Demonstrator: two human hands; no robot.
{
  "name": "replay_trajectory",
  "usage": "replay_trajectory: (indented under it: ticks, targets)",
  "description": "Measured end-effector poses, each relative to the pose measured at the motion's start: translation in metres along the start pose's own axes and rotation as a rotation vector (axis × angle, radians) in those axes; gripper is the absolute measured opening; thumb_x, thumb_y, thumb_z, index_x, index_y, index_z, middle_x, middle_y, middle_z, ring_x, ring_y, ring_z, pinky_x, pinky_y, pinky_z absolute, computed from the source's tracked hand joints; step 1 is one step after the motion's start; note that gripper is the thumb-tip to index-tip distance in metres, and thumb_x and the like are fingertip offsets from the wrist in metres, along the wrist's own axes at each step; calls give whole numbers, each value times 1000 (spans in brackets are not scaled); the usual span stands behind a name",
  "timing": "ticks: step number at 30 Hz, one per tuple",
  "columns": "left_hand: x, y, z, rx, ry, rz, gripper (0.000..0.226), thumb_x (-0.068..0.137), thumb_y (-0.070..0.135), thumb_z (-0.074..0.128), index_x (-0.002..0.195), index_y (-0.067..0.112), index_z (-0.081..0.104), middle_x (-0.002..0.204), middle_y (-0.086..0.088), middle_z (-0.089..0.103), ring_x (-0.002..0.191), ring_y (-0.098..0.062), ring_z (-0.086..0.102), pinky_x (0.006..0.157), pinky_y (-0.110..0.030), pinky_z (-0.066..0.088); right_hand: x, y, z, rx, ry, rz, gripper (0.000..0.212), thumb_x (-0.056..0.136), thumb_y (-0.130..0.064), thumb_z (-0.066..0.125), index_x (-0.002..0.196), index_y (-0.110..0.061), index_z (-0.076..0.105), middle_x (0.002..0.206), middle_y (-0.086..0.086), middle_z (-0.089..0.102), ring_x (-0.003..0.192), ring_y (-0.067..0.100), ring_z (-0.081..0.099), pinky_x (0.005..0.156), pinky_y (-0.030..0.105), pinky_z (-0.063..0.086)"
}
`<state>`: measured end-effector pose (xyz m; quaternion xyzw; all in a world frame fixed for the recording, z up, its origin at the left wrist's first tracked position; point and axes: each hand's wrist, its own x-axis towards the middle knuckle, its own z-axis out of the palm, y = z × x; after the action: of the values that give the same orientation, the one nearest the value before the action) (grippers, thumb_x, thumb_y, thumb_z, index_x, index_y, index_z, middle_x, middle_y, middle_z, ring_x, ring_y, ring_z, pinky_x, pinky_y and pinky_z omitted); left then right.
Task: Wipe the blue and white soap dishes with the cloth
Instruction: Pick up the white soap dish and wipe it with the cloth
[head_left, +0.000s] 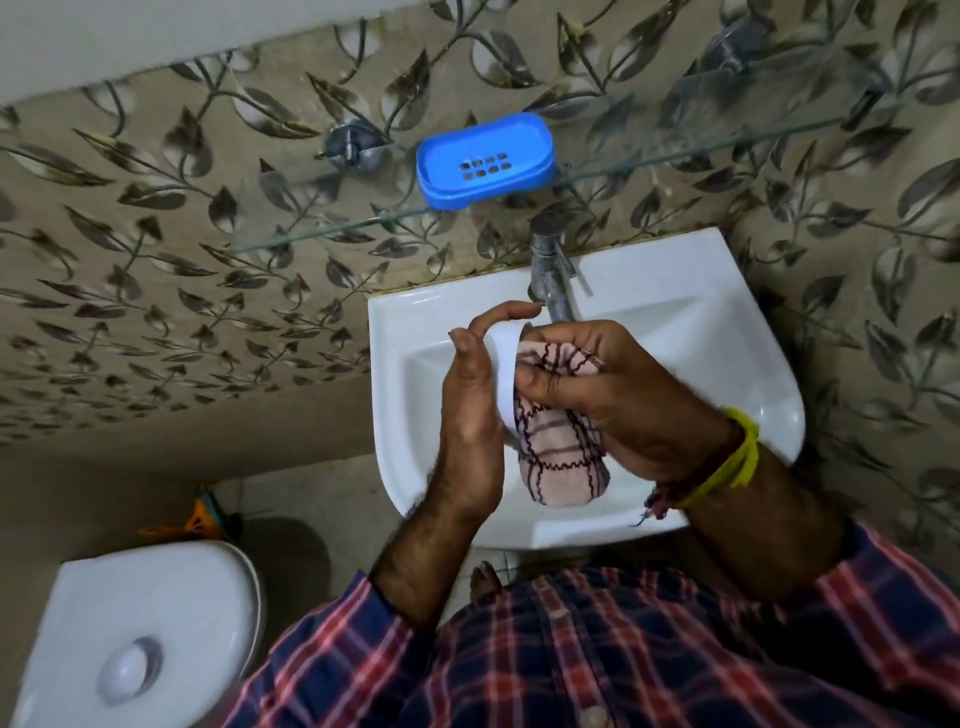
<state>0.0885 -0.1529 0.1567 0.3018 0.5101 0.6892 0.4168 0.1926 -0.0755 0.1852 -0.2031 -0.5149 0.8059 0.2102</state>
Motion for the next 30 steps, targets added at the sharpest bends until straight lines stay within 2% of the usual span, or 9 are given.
replay_trajectory:
  ticks: [3, 6, 9, 11, 14, 17, 21, 25, 30]
  targets:
    - [1, 5, -3, -22, 5, -23, 74, 87, 78, 49, 123, 15, 63, 90, -19, 67, 86, -32, 67, 84, -47, 55, -1, 6, 7, 6, 53, -27, 15, 94, 7, 56, 99, 21, 58, 89, 24, 63, 82, 32, 60, 76, 39, 54]
    - [2, 8, -6, -27, 17, -23, 65, 97, 69, 42, 120, 13, 67, 78, -10, 60, 74, -27, 65, 74, -37, 55, -4, 5, 5, -176, -56, -66, 7, 93, 7, 59, 91, 13, 63, 82, 26, 65, 80, 26, 63, 77, 36, 54]
    - [2, 3, -2, -32, 30, -81, 69, 97, 71, 30, 115, 16, 68, 76, -4, 69, 75, -24, 72, 68, -36, 58, -5, 3, 2, -159, -126, -58, 14, 90, 5, 65, 88, -9, 68, 79, 3, 70, 77, 13, 66, 74, 27, 57]
    - [5, 3, -3, 10, 30, -142, 78, 91, 81, 26, 118, 20, 68, 86, -4, 77, 85, -23, 77, 68, -35, 61, -2, 6, 3, -142, -29, -86, 9, 86, 3, 71, 89, -6, 71, 81, 4, 72, 77, 15, 68, 75, 31, 60]
    - [9, 10, -9, 137, 22, -156, 91, 74, 96, 29, 137, 38, 58, 129, -5, 72, 120, -22, 69, 93, -41, 58, 5, 9, 3, 5, 176, -122, 12, 83, 2, 73, 78, -9, 75, 73, 0, 72, 67, 10, 67, 65, 24, 58]
    - [8, 3, -11, 298, -41, -33, 79, 82, 89, 37, 145, 43, 48, 151, -7, 55, 139, -26, 53, 114, -58, 40, 10, 10, -2, 186, 238, -64, 20, 84, 3, 69, 72, -13, 72, 63, -7, 67, 58, 3, 62, 58, 16, 53]
    - [10, 0, -5, 271, 27, -73, 62, 91, 78, 38, 130, 36, 63, 134, -12, 67, 128, -30, 62, 108, -60, 46, 4, 10, -6, -69, 161, -140, 4, 89, 1, 68, 86, 1, 66, 73, 4, 64, 67, 11, 60, 66, 21, 53]
    - [18, 9, -8, 79, 82, -233, 67, 98, 68, 43, 132, 15, 65, 119, -28, 70, 112, -44, 67, 102, -59, 52, -6, 19, -1, -335, 81, -102, 18, 88, -6, 73, 97, 9, 69, 93, 27, 73, 84, 41, 70, 84, 49, 59]
    - [21, 13, -7, 32, 121, -309, 69, 98, 67, 45, 125, 8, 68, 104, -18, 72, 99, -35, 70, 96, -52, 55, -4, 25, 7, -197, 165, -87, 14, 87, -2, 72, 92, 10, 67, 80, 18, 67, 77, 22, 63, 76, 38, 54]
